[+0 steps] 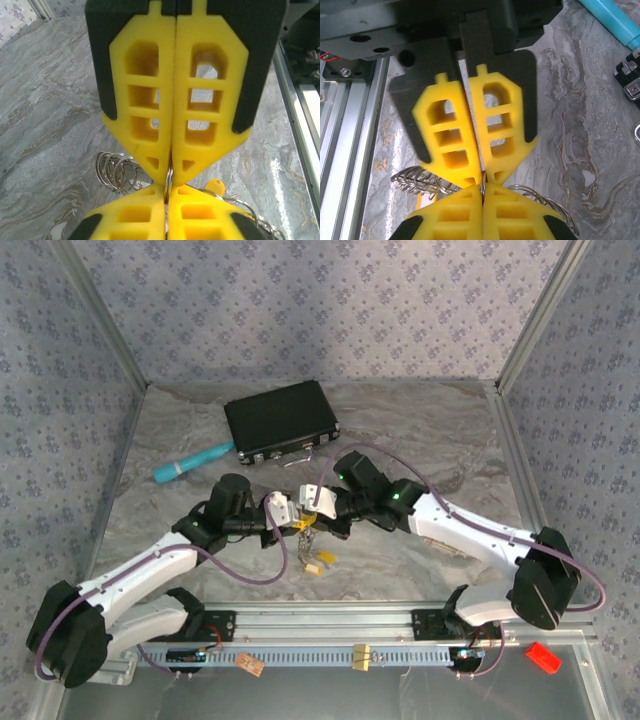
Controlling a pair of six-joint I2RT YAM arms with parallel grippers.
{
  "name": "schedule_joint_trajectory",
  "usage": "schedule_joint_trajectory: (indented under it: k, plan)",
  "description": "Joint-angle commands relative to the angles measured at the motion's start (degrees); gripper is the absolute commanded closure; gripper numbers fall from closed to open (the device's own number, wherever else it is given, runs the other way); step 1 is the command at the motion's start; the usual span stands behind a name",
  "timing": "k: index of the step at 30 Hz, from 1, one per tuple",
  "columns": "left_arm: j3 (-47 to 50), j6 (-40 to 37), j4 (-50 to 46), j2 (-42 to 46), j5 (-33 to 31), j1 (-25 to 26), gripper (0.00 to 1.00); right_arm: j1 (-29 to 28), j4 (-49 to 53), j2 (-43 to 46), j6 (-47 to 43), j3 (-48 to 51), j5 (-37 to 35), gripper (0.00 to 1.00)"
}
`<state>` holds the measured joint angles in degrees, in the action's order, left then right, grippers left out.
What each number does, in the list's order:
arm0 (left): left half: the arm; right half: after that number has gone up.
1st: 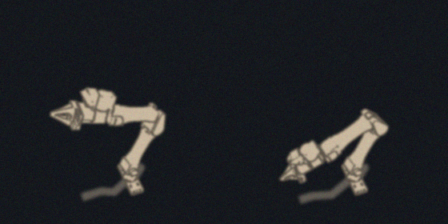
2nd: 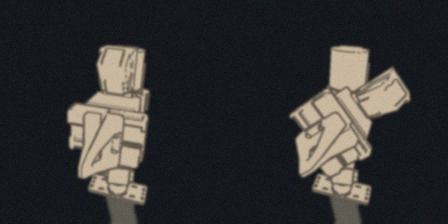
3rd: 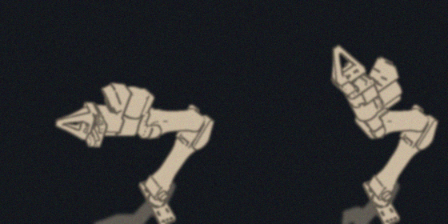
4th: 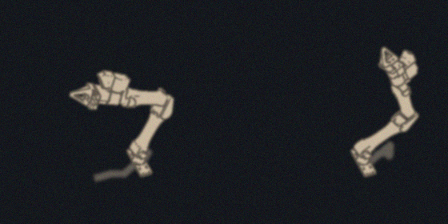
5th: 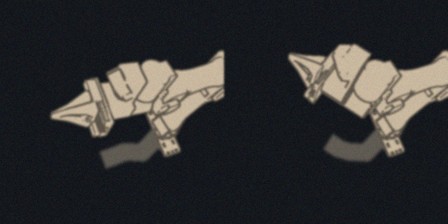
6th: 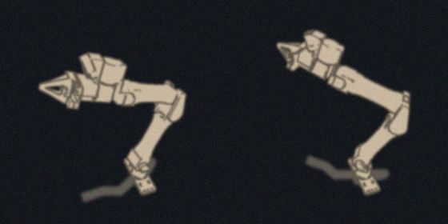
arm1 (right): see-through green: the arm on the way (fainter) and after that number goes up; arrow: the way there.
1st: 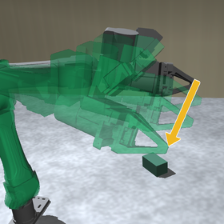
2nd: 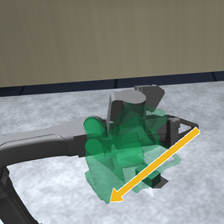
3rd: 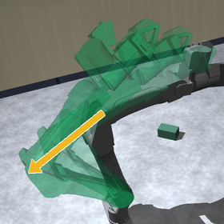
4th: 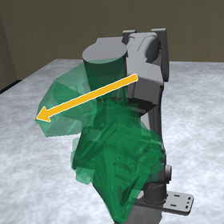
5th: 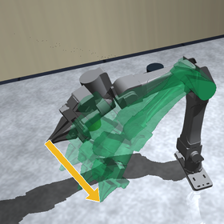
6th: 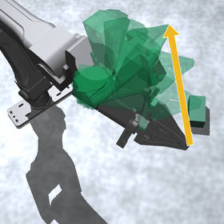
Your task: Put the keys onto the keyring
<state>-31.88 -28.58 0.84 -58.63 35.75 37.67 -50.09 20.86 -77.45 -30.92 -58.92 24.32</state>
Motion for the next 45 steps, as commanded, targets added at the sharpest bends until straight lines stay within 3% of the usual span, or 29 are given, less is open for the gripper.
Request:
schedule_joint_trajectory:
  k: [1,5,8,16,37,45]
  plan:
    - [-0.36,1.03,4.08,-0.26,2.05,0.29,1.00,-0.85,-4.16,2.66,1.71,1.46,2.40,1.00]
    - [1.99,3.36,8.84,0.00,1.43,0.25,1.00,2.24,-11.14,7.54,7.35,7.39,4.80,0.72]
    - [6.79,8.20,19.07,0.52,-0.26,0.27,1.00,5.51,-19.09,12.66,11.91,14.35,8.03,0.63]
    - [11.47,11.76,28.47,1.46,1.37,0.22,1.00,5.40,-33.95,17.84,12.88,27.47,6.43,0.67]
    - [10.75,9.42,26.87,0.19,5.84,1.11,1.00,5.01,-40.29,10.18,13.16,25.05,10.17,0.76]
    - [10.52,9.24,26.87,-0.02,6.47,1.35,1.00,4.89,-40.64,8.42,13.12,23.71,11.60,0.86]
